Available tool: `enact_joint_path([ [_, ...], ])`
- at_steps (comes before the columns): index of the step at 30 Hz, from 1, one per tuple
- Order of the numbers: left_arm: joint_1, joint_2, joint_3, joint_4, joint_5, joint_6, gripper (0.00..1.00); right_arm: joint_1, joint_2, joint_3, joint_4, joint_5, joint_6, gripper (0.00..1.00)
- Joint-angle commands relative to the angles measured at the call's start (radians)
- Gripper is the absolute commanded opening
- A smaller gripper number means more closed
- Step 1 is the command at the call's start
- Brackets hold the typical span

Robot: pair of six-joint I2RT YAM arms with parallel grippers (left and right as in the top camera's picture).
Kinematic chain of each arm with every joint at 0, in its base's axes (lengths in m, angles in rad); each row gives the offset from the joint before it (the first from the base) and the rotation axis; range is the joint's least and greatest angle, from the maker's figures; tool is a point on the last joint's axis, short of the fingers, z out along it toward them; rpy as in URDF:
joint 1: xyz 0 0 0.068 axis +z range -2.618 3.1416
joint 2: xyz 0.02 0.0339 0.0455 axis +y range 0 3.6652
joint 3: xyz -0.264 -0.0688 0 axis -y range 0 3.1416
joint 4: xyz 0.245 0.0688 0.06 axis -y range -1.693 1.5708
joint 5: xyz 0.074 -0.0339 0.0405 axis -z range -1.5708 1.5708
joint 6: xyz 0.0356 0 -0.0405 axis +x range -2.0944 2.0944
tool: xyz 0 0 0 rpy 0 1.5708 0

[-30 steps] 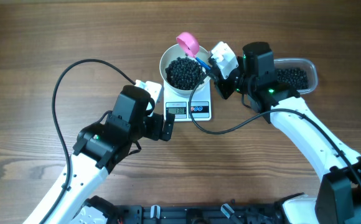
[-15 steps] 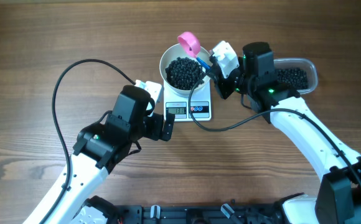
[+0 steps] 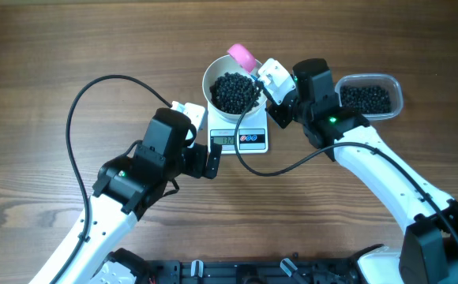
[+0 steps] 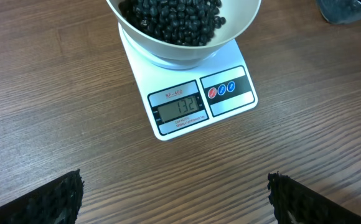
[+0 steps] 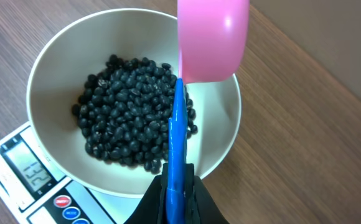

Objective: Scoop item into bowl and weigh 150g on scale
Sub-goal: 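Move the empty scoop right back to the bean tub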

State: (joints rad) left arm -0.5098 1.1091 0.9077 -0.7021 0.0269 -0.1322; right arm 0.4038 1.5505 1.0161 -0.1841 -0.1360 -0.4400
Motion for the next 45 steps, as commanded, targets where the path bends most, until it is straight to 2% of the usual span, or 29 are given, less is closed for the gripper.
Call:
enact_joint_path([
  [1,-0.005,0.0,0.003,0.002,-0.006,0.02,1.0,0.005,0.007,0.005,0.003,0.01,0.037,0.04],
  [8,-0.005,0.0,0.003,0.003,-0.006,0.02,1.0,0.005,0.007,0.005,0.013,-0.098,0.141,0.04],
  [10,-0.005,0.0,0.003,0.003,-0.006,0.02,1.0,0.005,0.007,0.005,0.024,-0.098,0.229,0.04],
  [16,-0.005,0.0,0.003,0.003,-0.006,0.02,1.0,0.0,-0.005,0.005,0.073,-0.132,0.618,0.04],
  [19,-0.005,0.0,0.003,0.003,-0.006,0.02,1.0,-0.018,-0.03,0.005,0.095,-0.132,0.692,0.04],
  [21,-0.005,0.0,0.003,0.003,-0.006,0.02,1.0,-0.038,-0.055,0.005,0.101,-0.127,0.696,0.04],
  [27,-0.005,0.0,0.003,0.003,-0.006,0.02,1.0,-0.216,-0.171,0.005,0.047,-0.127,0.695,0.04],
  [37,-0.005,0.0,0.003,0.003,-0.006,0.02,1.0,-0.535,-0.255,0.005,-0.283,-0.127,0.649,0.04],
  [45,-0.004,0.0,0.003,0.003,-0.006,0.02,1.0,-0.614,-0.267,0.007,-0.38,-0.108,0.43,0.04],
])
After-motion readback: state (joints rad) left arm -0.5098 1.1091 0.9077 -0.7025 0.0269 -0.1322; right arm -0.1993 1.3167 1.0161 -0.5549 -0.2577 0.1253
